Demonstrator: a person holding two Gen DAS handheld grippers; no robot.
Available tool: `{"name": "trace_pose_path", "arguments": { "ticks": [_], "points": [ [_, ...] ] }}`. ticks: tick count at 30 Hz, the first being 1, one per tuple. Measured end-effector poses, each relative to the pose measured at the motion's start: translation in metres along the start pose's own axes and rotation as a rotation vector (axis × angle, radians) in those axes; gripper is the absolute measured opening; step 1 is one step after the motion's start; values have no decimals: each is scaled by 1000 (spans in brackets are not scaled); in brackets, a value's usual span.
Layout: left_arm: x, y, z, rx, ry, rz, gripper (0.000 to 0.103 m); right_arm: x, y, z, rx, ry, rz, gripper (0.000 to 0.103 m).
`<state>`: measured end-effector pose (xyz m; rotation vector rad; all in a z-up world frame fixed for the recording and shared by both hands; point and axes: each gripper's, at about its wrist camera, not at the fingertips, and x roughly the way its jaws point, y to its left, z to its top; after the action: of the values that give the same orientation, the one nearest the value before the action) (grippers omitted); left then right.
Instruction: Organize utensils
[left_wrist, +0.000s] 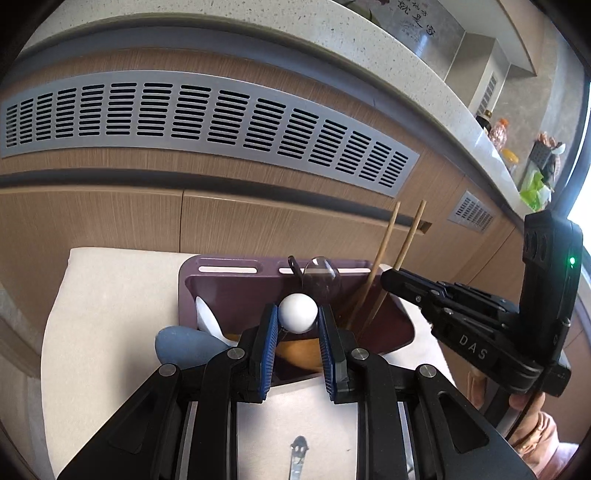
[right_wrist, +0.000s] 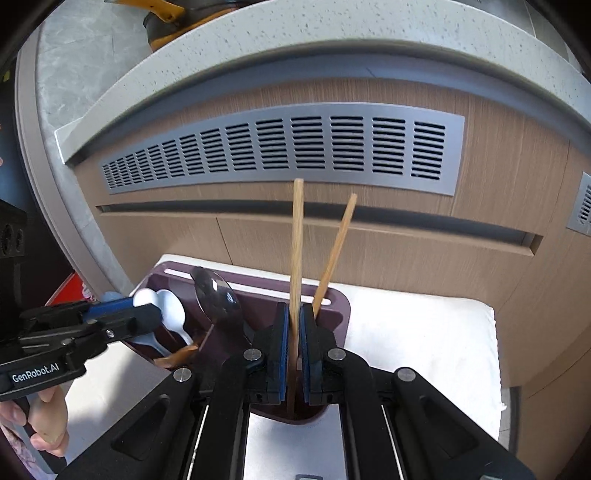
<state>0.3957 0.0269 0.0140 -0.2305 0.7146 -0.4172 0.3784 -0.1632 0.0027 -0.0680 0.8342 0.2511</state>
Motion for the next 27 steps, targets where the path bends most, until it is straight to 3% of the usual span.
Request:
{"name": "trace_pose_path", "arguments": {
  "ticks": [4, 6, 10, 16, 20, 27],
  "points": [
    [-10, -3, -2, 4, -19, 19, 24, -3, 1, -3, -15, 42, 3, 19],
    [-20, -5, -2, 6, -28, 11, 34, -12, 5, -5, -31, 31, -9, 27],
    [-44, -14, -3, 19, -73, 39, 36, -37, 11, -10, -66, -6, -36, 42],
    [-84, -32, -24, 73, -108, 77, 50, -78, 5, -37, -86, -13, -60, 54],
    [-91, -42, -55, 137, -60, 112, 51, -90, 0, -67, -87, 32, -72, 55],
    [-77, -40, -125, 151, 116, 134, 52, -97, -5, -126, -87, 132, -68, 55]
  ]
}}
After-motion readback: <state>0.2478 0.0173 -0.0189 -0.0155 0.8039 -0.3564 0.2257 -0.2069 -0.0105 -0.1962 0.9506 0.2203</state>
